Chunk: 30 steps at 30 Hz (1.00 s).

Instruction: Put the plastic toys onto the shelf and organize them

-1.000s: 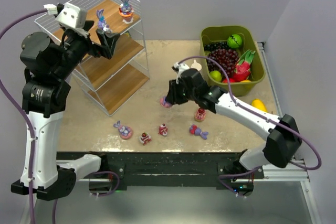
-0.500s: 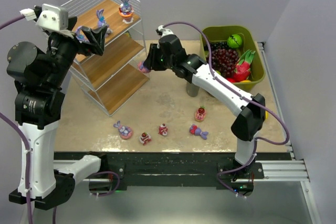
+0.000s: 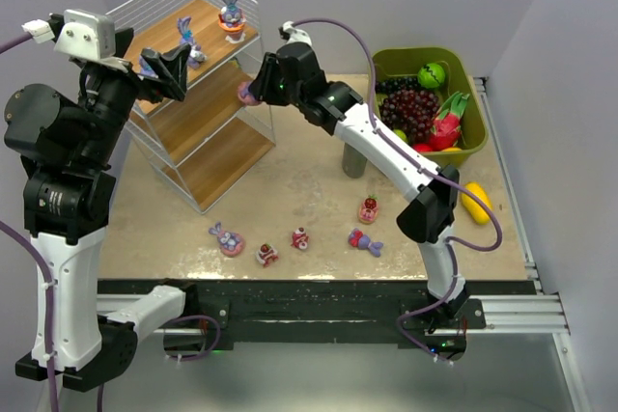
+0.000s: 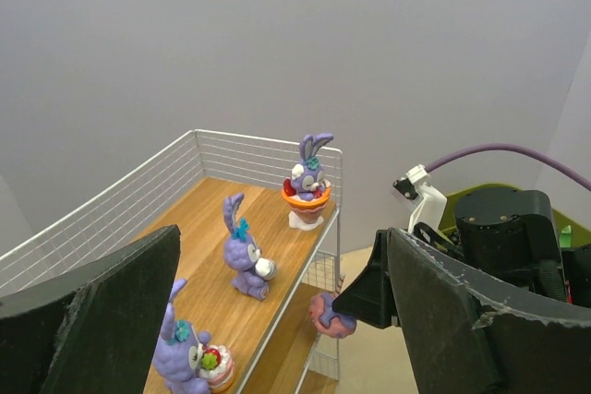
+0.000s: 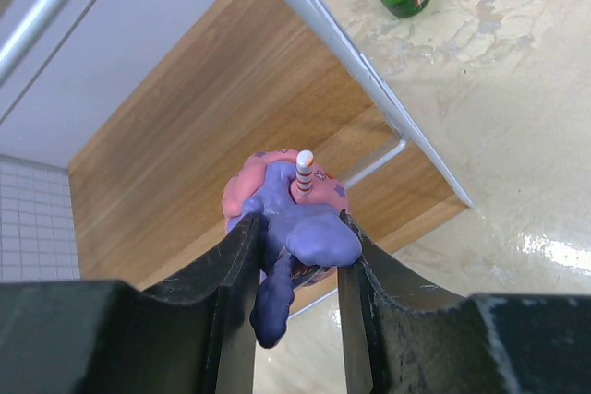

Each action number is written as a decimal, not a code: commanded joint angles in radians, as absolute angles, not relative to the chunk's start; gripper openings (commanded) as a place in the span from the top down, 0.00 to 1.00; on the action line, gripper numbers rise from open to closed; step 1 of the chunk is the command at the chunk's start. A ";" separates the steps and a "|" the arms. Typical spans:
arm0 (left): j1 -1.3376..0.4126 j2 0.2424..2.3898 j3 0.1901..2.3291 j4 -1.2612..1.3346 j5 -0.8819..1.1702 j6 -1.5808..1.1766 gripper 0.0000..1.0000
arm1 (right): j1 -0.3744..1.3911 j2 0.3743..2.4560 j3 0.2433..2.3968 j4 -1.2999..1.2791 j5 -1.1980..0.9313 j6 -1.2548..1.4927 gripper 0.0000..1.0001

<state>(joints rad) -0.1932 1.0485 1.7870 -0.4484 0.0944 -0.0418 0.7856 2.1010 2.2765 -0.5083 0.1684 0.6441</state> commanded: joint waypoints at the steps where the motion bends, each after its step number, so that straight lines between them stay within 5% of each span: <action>1: -0.196 1.039 1.779 -0.400 0.074 -0.055 0.03 | 0.795 2.100 2.336 -0.437 0.227 0.684 1.00; 9: -0.196 1.037 1.767 -0.403 0.071 -0.061 0.03 | 0.801 2.131 2.305 -0.298 0.216 0.693 1.00; 30: -0.196 1.023 1.749 -0.403 0.041 -0.051 0.03 | 0.868 2.174 2.408 -0.406 0.414 0.612 0.94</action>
<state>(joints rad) -0.1932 1.0294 1.7546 -0.4366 0.0612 -0.0429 0.8490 2.1910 2.3451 -0.4171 0.3290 0.6464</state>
